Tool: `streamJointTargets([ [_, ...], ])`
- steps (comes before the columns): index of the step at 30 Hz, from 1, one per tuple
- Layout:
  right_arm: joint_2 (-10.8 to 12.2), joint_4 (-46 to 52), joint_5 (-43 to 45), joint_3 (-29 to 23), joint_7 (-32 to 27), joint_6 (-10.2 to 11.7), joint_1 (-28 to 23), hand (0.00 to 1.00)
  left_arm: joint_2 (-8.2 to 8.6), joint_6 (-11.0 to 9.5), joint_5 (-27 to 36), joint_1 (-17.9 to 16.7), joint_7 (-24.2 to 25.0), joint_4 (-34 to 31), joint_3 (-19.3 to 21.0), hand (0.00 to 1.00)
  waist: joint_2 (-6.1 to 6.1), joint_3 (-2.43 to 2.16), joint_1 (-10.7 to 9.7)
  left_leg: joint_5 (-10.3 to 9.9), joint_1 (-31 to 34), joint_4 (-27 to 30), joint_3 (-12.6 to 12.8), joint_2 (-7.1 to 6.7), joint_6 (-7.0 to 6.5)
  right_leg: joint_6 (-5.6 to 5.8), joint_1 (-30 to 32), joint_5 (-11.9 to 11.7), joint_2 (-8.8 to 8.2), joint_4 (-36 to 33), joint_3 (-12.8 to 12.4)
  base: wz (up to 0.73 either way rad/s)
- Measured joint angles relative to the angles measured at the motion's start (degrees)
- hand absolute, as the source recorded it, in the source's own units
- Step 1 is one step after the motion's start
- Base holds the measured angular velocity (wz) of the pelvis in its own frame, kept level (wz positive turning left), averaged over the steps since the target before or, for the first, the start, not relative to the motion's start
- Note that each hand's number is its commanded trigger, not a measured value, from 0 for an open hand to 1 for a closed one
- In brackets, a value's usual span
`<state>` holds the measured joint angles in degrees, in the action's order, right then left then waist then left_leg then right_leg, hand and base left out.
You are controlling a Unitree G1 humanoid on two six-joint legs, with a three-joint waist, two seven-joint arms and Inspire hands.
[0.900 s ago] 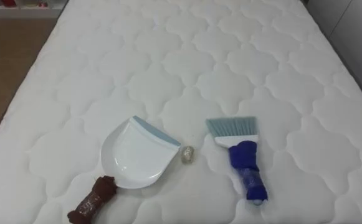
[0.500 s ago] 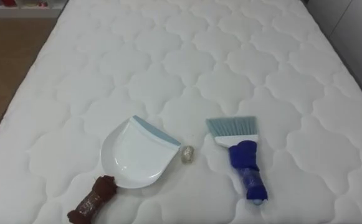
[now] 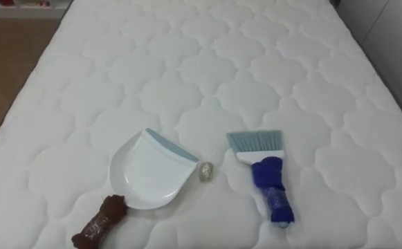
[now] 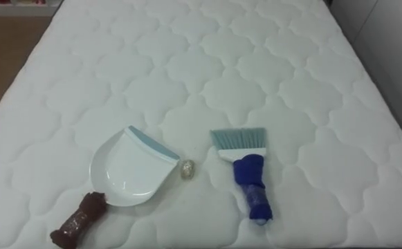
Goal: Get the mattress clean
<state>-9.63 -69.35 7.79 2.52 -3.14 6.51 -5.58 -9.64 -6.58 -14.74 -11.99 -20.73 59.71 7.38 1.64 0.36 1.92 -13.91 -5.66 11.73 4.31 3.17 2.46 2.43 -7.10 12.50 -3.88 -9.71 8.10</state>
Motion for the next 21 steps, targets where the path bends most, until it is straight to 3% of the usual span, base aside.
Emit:
streamJointTargets([
  [3,-0.01,0.36,0.12,0.01,-0.03,0.14,-0.25,0.0,0.0,-1.16,1.68,-0.43,-3.06,-5.84,1.3,0.0,0.18,-0.12,-0.01,0.01,0.02,0.02,-0.49,-0.01,0.0,0.0,-0.22,0.0,0.0,0.01,0.51,0.08],
  [5,-0.07,0.82,1.24,0.01,-0.02,0.48,-0.15,0.0,-0.02,-3.69,1.45,0.02,-6.37,-8.84,1.58,0.0,0.15,-0.21,0.09,0.02,-0.15,-0.02,-0.64,-0.02,0.01,0.0,-0.48,0.0,-0.01,0.03,0.57,0.03],
  [11,-0.04,0.86,3.65,-0.07,-0.62,1.65,-0.29,0.0,0.18,-8.19,-0.02,0.96,-14.15,-13.7,1.53,0.0,0.03,-0.31,0.02,0.02,-0.22,-0.02,-0.71,-0.05,0.01,0.0,-0.46,0.0,0.0,0.07,0.5,0.0],
  [16,-0.01,0.95,3.67,-0.04,-0.46,1.74,-0.29,0.0,0.17,-9.98,0.08,1.17,-17.63,-16.7,0.37,0.0,-0.05,-0.4,-0.04,0.02,-0.48,-0.35,-1.24,-0.09,0.0,0.0,-0.49,0.0,0.0,0.08,0.46,0.0],
  [21,-0.05,0.92,3.0,-0.13,0.25,1.71,-0.25,0.0,0.13,-10.17,0.06,1.16,-18.6,-20.29,-2.31,0.0,-0.04,-0.41,-0.2,0.02,-0.5,-0.33,-1.21,-0.09,0.0,0.03,-0.77,-0.02,-0.01,0.08,0.84,0.02],
])
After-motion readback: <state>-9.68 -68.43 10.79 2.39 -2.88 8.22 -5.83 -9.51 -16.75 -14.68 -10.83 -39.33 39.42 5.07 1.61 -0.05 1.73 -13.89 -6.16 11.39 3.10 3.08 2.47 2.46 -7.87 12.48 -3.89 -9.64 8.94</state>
